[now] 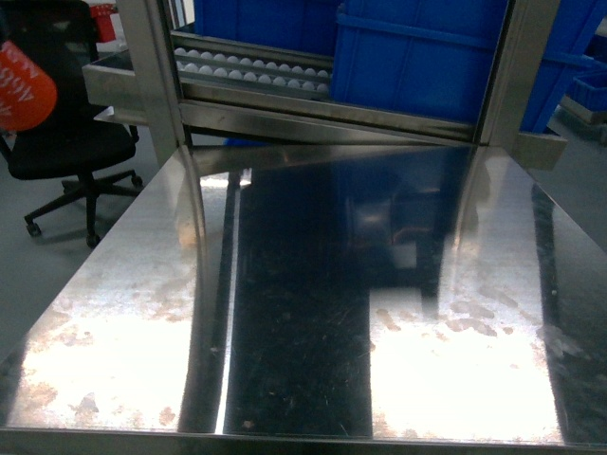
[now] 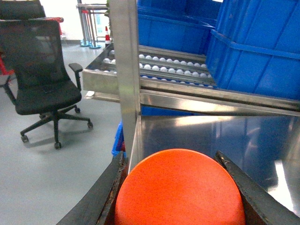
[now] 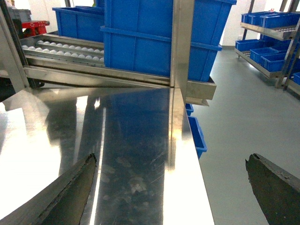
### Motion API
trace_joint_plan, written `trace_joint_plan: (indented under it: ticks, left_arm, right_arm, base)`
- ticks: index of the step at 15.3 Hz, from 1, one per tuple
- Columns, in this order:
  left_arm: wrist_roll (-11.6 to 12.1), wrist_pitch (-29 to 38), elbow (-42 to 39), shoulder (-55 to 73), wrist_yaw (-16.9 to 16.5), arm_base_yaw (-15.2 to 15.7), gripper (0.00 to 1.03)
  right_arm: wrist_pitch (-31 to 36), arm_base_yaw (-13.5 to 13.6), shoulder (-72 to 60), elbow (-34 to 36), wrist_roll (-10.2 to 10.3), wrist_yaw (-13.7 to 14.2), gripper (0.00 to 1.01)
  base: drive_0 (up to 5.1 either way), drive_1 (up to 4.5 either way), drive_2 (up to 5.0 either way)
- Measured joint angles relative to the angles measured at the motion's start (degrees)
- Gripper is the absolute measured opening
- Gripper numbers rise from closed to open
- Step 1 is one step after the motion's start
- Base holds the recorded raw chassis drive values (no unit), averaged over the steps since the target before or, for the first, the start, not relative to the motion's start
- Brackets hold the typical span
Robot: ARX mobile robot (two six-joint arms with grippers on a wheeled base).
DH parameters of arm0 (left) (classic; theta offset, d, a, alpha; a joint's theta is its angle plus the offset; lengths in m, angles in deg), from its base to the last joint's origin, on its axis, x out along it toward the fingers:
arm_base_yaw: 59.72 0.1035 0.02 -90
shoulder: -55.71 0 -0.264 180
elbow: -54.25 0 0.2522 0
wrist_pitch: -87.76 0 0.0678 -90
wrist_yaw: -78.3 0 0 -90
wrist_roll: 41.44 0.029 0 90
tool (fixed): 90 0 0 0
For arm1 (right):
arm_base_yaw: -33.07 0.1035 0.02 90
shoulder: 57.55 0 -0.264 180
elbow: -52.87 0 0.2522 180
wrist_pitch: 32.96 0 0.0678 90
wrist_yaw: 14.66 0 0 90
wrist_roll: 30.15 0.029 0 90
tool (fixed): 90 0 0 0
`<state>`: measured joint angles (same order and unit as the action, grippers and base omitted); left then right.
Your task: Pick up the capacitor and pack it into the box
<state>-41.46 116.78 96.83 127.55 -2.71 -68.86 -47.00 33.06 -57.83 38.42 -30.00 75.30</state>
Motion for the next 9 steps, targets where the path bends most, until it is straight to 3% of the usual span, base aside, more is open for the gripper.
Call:
trace_joint_plan:
  ticks: [7,8,9]
  left_arm:
    - [0.0,1.0,-18.1,-16.5,-4.7,5.2,0.44]
    - [0.0,0.3,-19.6,-18.7,-8.3,7.7,0.44]
    - [0.0,-0.8,-20.8,-21.0,-8.7,9.1,0.44]
  right_arm:
    - [0.0,0.0,0.0,0.0,0.0,0.0,0.98]
    - [0.0,0.0,0.0,0.0,0.0,0.0,0.98]
    - [0.0,0.0,0.0,0.0,0.0,0.1,0.98]
  base:
    - [0.0,0.0,0.0]
    - [0.0,0.0,0.0]
    - [0.0,0.0,0.0]
